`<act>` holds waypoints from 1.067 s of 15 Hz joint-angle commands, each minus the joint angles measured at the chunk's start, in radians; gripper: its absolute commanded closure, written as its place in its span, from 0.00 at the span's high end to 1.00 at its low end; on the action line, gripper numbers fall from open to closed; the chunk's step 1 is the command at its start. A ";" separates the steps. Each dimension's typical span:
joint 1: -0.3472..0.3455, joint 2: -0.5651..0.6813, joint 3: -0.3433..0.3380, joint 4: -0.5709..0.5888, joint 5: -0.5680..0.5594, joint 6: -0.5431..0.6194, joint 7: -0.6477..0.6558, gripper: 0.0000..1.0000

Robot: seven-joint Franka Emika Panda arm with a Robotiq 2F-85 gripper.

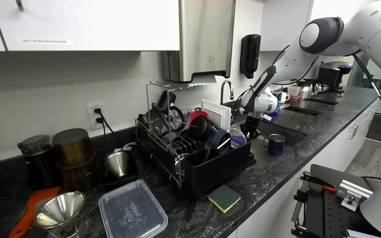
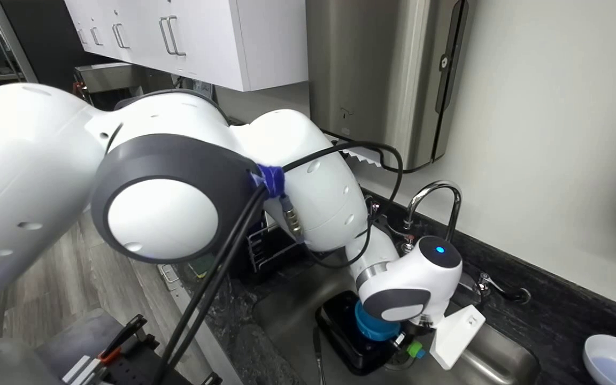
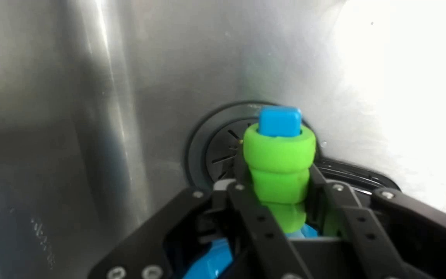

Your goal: Put the blue pan on the the dish dryer

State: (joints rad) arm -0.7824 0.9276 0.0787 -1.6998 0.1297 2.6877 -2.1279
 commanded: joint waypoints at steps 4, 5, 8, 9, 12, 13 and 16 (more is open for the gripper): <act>0.073 -0.082 -0.098 -0.099 -0.111 -0.006 0.081 0.08; 0.079 -0.101 -0.106 -0.118 -0.125 -0.021 0.086 0.08; 0.093 -0.149 -0.122 -0.168 -0.145 -0.046 0.096 0.08; 0.097 -0.165 -0.125 -0.182 -0.149 -0.061 0.095 0.08; 0.111 -0.202 -0.136 -0.216 -0.150 -0.095 0.096 0.08; 0.114 -0.213 -0.139 -0.225 -0.148 -0.102 0.095 0.08; 0.126 -0.235 -0.148 -0.242 -0.148 -0.128 0.089 0.08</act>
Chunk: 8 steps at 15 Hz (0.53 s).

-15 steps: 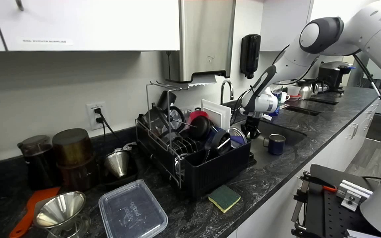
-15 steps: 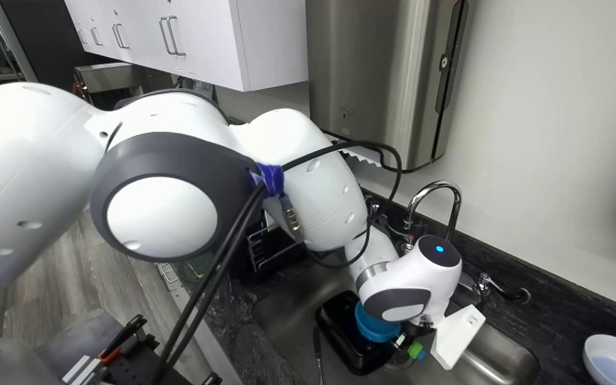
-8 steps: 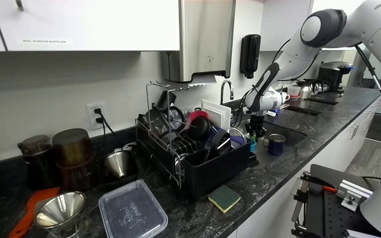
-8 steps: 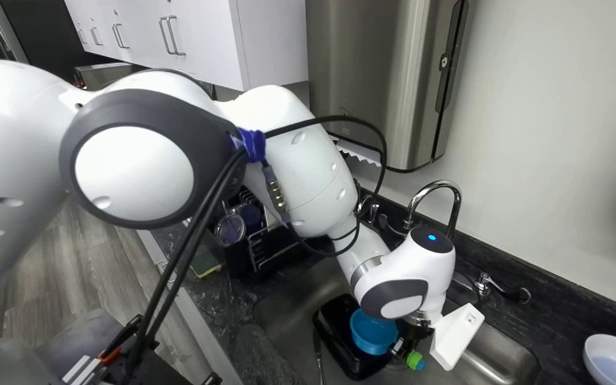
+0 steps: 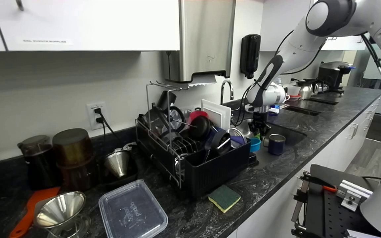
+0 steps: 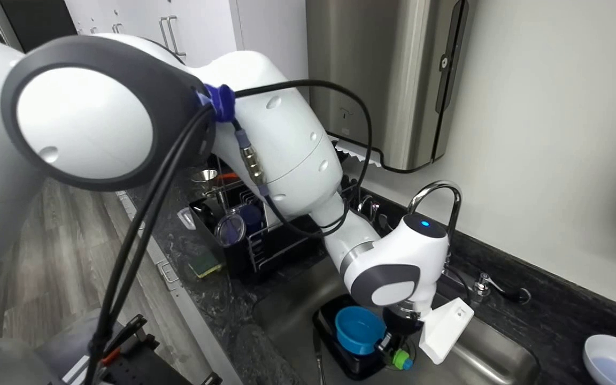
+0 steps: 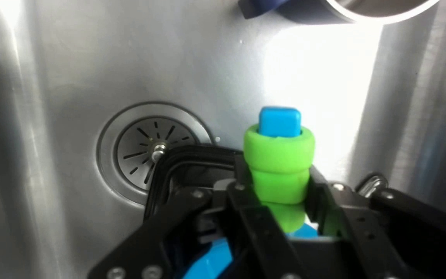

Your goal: Put the blue pan on the the dish dryer

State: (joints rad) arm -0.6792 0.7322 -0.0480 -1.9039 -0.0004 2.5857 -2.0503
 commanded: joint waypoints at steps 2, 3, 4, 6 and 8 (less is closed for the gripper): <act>0.040 -0.058 -0.042 -0.051 -0.027 -0.049 0.022 0.08; 0.051 -0.065 -0.055 -0.054 -0.035 -0.069 0.026 0.08; 0.060 -0.076 -0.068 -0.060 -0.044 -0.101 0.026 0.08; 0.074 -0.098 -0.091 -0.071 -0.060 -0.157 0.026 0.08; 0.089 -0.121 -0.116 -0.084 -0.080 -0.216 0.024 0.08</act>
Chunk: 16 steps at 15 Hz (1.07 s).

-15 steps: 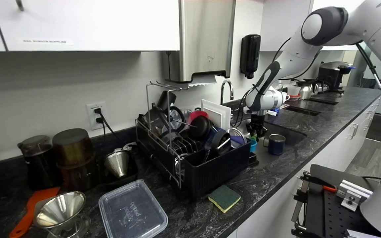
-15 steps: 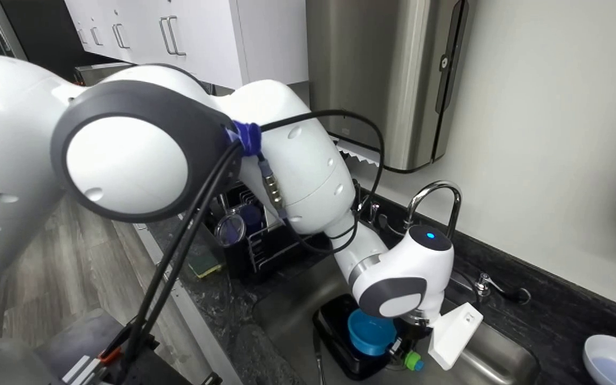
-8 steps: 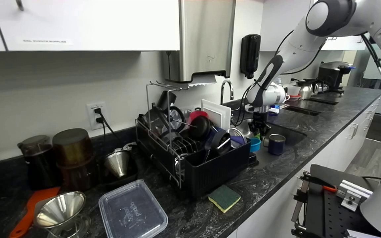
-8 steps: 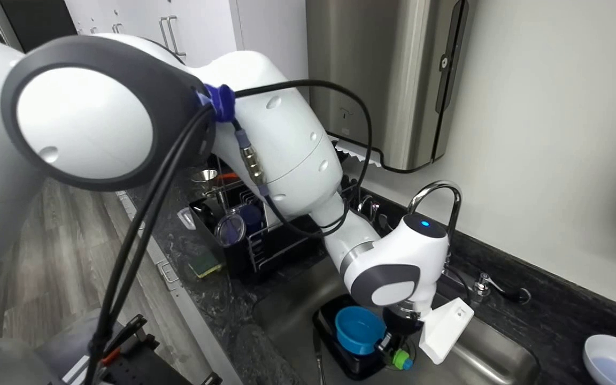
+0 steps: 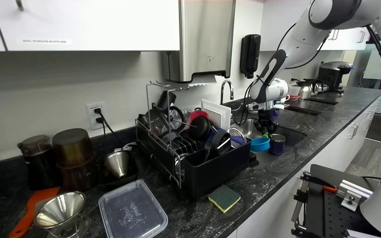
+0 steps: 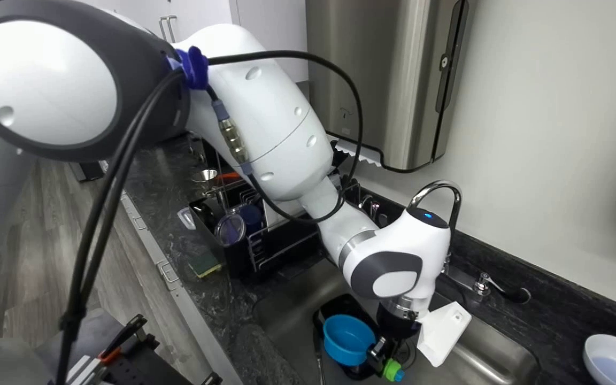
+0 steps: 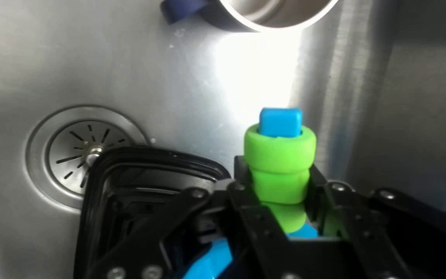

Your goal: Put the blue pan on the the dish dryer

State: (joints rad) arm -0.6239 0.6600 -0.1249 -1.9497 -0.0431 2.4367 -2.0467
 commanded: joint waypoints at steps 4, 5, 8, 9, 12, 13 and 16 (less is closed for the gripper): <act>0.062 -0.102 -0.080 -0.066 -0.078 -0.166 0.024 0.08; 0.070 -0.113 -0.088 -0.072 -0.087 -0.188 0.026 0.08; 0.094 -0.155 -0.108 -0.092 -0.114 -0.266 0.026 0.08; 0.100 -0.166 -0.112 -0.098 -0.120 -0.289 0.023 0.08; 0.130 -0.226 -0.121 -0.142 -0.139 -0.339 0.025 0.08; 0.138 -0.242 -0.123 -0.155 -0.145 -0.350 0.025 0.08; 0.165 -0.296 -0.126 -0.195 -0.155 -0.373 0.046 0.08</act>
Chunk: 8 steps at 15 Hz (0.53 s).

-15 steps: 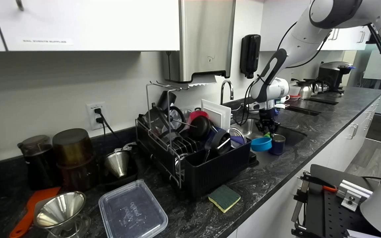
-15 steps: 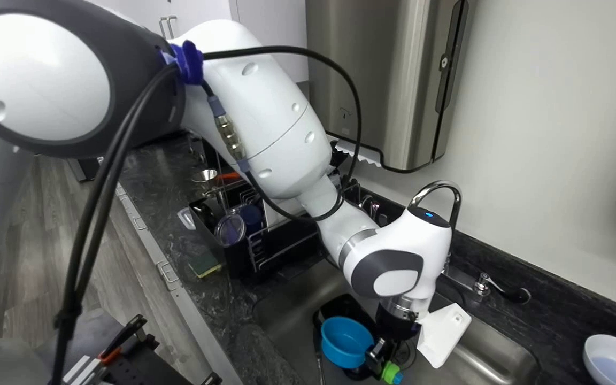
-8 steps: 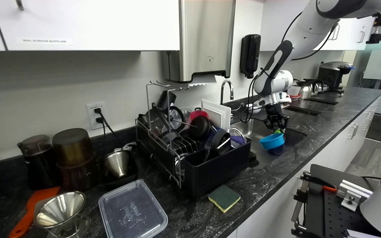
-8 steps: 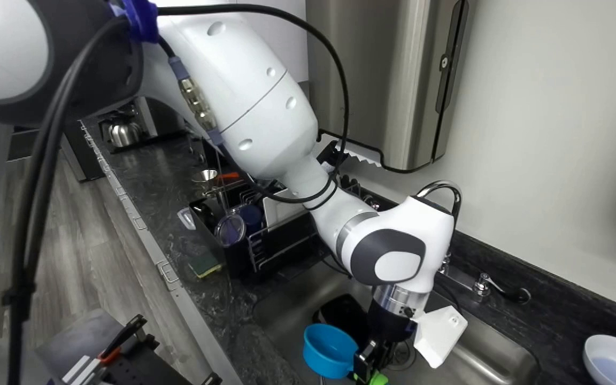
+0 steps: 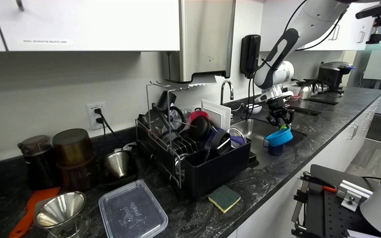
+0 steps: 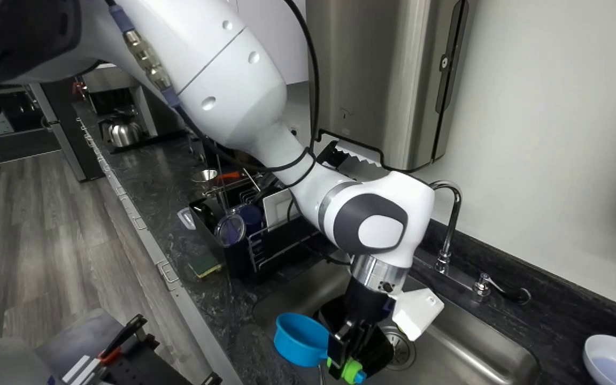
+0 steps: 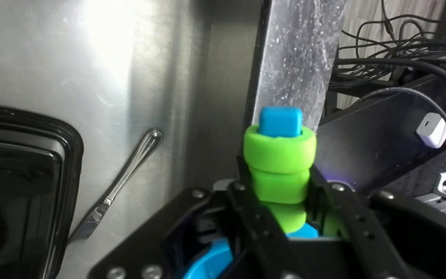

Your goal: Put the blue pan on the the dish dryer

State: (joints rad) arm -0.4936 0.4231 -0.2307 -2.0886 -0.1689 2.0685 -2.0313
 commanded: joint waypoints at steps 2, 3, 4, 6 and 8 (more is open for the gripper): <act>0.048 -0.093 -0.023 -0.084 -0.035 -0.003 0.049 0.08; 0.052 -0.110 -0.023 -0.097 -0.036 0.000 0.056 0.08; 0.056 -0.127 -0.024 -0.111 -0.035 0.005 0.064 0.08; 0.062 -0.160 -0.028 -0.138 -0.035 0.015 0.077 0.08; 0.066 -0.194 -0.035 -0.163 -0.033 0.027 0.089 0.08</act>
State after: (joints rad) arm -0.4484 0.2903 -0.2438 -2.1940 -0.1843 2.0601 -1.9711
